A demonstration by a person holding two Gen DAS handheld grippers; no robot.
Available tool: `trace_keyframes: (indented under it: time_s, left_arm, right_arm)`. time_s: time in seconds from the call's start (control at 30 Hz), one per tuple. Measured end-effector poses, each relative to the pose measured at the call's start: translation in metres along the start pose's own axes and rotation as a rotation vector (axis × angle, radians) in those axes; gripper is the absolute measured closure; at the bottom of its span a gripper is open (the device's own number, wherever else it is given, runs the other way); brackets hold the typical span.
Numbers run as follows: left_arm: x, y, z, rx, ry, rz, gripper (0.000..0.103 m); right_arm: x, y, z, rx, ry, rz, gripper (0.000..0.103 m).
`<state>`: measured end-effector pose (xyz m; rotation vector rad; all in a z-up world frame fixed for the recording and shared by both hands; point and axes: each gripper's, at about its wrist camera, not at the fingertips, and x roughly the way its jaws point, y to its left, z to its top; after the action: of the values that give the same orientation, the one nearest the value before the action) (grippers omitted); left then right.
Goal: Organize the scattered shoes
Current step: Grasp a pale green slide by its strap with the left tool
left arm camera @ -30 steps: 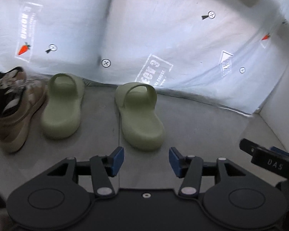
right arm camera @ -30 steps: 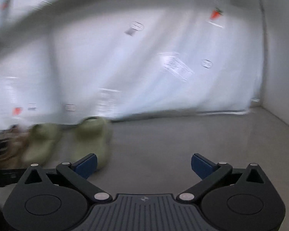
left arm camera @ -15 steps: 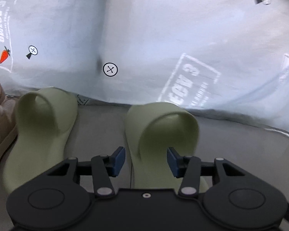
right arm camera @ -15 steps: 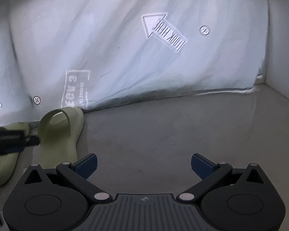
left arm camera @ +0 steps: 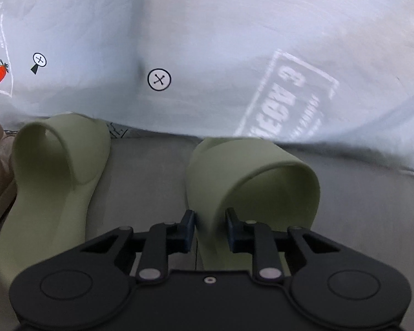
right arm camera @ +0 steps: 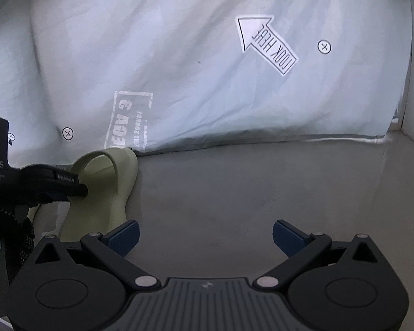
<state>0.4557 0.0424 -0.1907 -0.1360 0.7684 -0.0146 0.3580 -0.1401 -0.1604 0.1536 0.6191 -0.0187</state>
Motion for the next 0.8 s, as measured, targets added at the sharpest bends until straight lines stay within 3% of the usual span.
trace_keyframes:
  time_s: [0.33,0.6,0.8]
  left_arm:
    - [-0.075,-0.020,-0.068,0.109,0.069,-0.060,0.078]
    - [-0.147,-0.021,-0.133,0.209,0.113,-0.138,0.078]
    - [-0.185,-0.021,-0.165,0.253,0.142,-0.175,0.078]
  right_arm:
    - [-0.059,-0.013,-0.008,-0.013,-0.021,-0.030,0.001]
    - [-0.138,-0.027,-0.050,-0.014,-0.020,-0.041,0.001]
    - [-0.189,-0.030,-0.087,-0.019,0.007,-0.041,0.001]
